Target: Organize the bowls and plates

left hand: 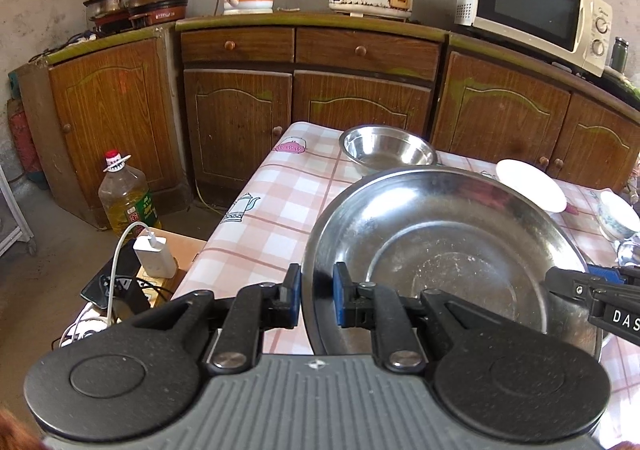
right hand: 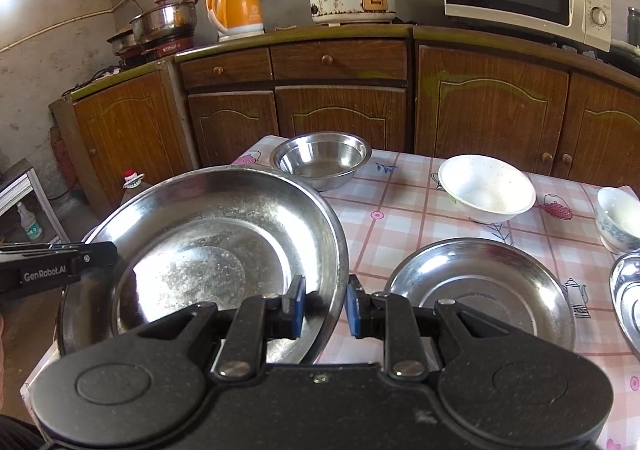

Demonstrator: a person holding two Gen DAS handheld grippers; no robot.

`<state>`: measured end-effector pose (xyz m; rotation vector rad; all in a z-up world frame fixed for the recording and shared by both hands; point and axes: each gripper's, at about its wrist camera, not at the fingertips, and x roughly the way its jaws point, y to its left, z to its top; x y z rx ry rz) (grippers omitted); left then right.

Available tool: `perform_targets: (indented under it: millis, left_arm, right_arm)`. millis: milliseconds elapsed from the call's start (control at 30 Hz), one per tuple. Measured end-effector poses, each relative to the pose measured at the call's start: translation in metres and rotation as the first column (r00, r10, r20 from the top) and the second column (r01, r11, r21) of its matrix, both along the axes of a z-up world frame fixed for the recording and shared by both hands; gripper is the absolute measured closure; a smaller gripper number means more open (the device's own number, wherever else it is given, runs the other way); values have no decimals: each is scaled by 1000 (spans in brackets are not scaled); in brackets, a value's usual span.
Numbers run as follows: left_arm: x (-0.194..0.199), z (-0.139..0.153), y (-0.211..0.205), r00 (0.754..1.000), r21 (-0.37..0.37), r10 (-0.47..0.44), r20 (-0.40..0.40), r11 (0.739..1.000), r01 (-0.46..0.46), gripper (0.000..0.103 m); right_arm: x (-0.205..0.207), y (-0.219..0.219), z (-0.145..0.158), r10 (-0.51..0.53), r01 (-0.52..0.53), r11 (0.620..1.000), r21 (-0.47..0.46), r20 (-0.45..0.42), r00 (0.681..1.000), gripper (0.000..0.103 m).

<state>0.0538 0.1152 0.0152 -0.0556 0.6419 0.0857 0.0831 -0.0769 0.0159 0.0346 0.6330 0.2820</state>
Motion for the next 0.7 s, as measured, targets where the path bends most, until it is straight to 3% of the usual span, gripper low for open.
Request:
perform_targets:
  millis: [700]
  left_arm:
    - [-56,19,-53,994,-2,-93,54,996,93,86]
  right_arm:
    - [-88,-65,29,-80,80,997,11,65,995,76]
